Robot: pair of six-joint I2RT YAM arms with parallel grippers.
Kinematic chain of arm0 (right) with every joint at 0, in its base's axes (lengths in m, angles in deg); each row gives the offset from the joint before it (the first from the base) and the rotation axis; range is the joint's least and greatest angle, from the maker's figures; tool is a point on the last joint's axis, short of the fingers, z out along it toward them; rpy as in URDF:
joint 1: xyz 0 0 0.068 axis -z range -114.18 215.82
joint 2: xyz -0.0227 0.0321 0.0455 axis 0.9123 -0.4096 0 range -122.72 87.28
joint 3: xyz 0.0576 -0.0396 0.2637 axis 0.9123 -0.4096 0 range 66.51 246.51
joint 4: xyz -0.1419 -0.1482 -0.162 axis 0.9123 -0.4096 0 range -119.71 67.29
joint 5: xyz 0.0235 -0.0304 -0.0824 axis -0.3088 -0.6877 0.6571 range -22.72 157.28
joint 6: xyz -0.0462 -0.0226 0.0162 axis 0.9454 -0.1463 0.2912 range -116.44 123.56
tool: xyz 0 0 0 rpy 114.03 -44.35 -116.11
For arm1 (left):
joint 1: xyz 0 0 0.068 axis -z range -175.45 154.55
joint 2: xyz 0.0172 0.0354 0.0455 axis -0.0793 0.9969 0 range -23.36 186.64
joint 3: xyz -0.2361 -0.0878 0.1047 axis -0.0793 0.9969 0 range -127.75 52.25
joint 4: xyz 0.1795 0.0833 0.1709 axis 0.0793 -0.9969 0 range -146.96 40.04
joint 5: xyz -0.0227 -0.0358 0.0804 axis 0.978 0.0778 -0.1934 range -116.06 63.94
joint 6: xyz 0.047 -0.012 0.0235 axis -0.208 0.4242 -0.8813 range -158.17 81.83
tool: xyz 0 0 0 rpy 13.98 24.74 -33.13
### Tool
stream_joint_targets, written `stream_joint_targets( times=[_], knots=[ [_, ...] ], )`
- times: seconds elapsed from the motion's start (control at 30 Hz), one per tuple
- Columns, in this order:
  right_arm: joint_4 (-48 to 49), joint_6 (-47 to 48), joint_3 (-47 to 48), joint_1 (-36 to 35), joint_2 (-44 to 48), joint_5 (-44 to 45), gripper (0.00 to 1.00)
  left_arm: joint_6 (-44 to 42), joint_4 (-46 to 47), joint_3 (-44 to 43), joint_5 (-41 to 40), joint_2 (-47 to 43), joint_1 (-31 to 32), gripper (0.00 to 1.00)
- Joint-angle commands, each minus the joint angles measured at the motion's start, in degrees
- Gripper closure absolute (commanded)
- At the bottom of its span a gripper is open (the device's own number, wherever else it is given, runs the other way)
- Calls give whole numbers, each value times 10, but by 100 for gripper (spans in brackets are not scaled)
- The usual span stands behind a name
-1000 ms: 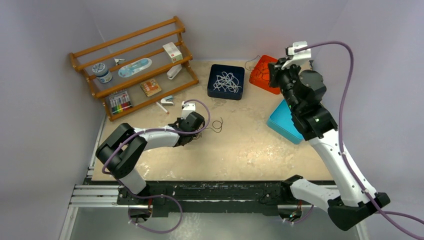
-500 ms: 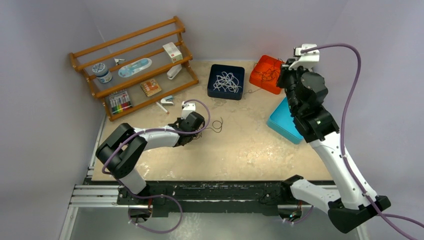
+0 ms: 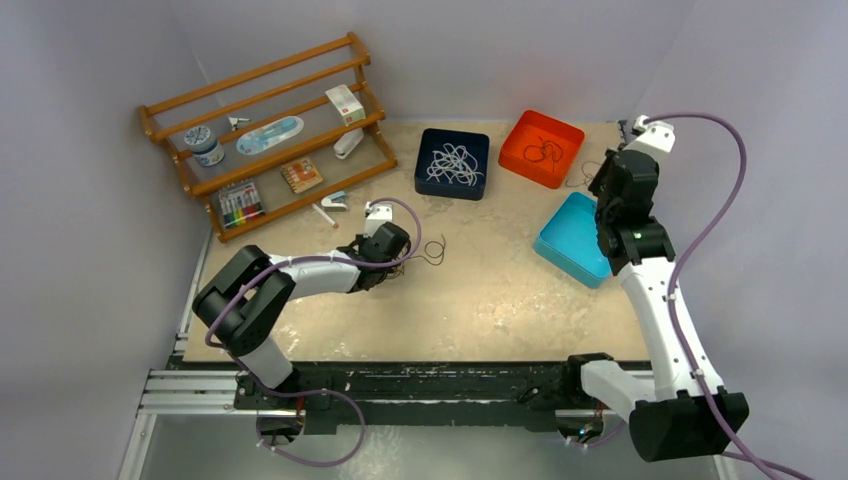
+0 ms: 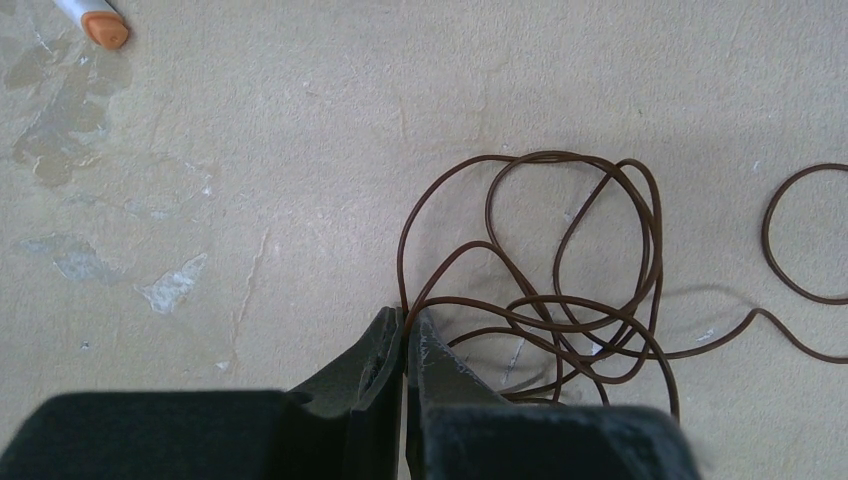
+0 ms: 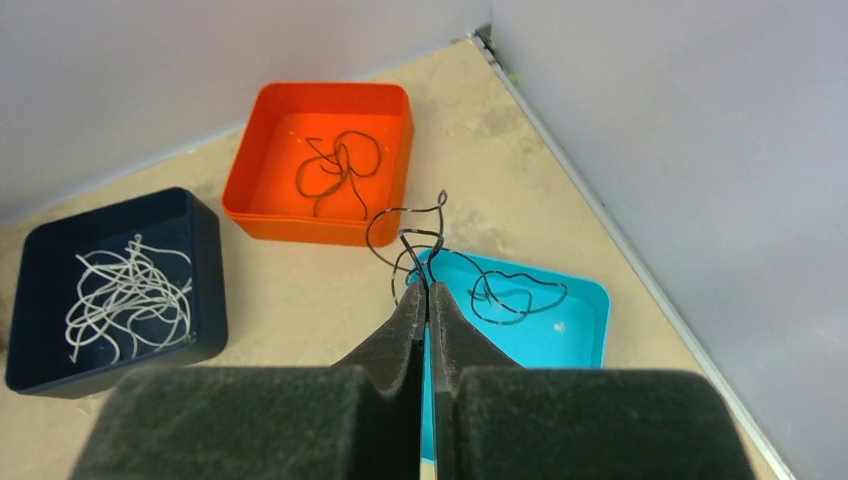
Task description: Untangle the cables
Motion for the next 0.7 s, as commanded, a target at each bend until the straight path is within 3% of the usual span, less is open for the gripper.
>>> stream_joint_targets(
  times=[0.0, 0.27, 0.67],
  knots=[
    [29, -51, -26, 20, 35, 38, 100, -8, 9, -13, 13, 9, -3, 100],
    [50, -90, -96, 46, 47, 76, 100, -10, 12, -14, 22, 12, -3, 100],
    [81, -110, -135, 73, 30, 24, 100, -9, 14, -14, 28, 15, -3, 100]
  ],
)
